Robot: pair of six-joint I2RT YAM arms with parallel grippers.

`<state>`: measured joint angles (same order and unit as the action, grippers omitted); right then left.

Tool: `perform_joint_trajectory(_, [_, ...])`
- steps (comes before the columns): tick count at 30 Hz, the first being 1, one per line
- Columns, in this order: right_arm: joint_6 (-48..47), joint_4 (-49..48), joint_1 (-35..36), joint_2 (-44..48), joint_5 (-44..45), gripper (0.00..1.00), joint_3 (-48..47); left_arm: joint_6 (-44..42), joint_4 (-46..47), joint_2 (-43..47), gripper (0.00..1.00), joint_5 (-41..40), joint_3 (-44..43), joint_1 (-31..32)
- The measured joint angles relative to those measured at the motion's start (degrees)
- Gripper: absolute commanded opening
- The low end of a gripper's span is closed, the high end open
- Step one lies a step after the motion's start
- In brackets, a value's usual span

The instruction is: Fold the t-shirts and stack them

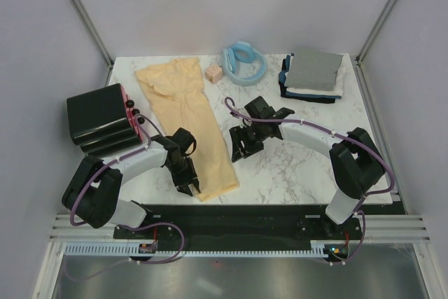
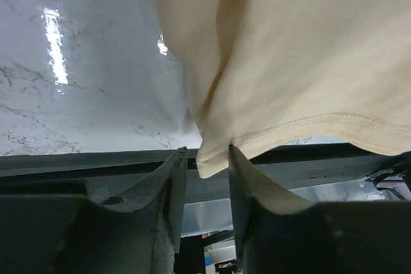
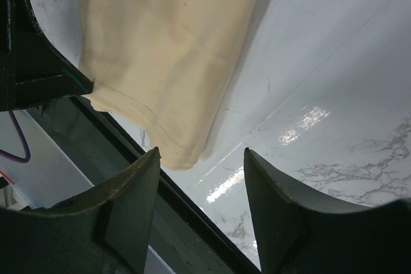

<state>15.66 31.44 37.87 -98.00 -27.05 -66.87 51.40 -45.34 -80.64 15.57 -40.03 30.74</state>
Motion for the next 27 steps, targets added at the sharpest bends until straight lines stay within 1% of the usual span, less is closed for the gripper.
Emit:
perform_joint_trajectory(1, [0.0,0.09,-0.07,0.0,0.02,0.63,0.0,0.17,0.22,0.0,0.32,0.0,0.28,0.11])
perform_joint_trajectory(3, [0.0,0.24,-0.2,0.0,0.02,0.63,0.11,0.37,0.7,0.0,0.29,0.02,0.76,0.28])
perform_joint_trajectory(7, [0.0,0.44,-0.28,0.0,0.04,0.62,0.35,0.7,1.51,0.0,0.16,0.22,1.42,0.52])
perform_joint_trajectory(11, [0.0,0.48,-0.31,0.0,0.24,0.62,0.42,0.81,2.05,0.02,0.13,1.03,1.57,0.59])
perform_joint_trajectory(13, [0.02,0.52,-0.37,0.0,0.46,0.62,0.42,0.81,2.21,0.07,0.07,1.18,1.57,0.61])
perform_joint_trajectory(17, [0.0,0.68,-0.63,-0.24,0.94,0.62,0.42,0.81,2.19,0.07,0.02,1.49,1.18,0.63])
perform_joint_trajectory(20, [0.0,0.72,-0.76,-0.59,1.55,0.61,0.42,0.81,2.01,0.07,0.02,1.68,0.07,0.63])
perform_joint_trajectory(27, [0.0,1.38,-1.16,-3.15,3.48,0.61,0.72,0.17,-0.48,0.09,0.02,3.06,-6.78,0.63])
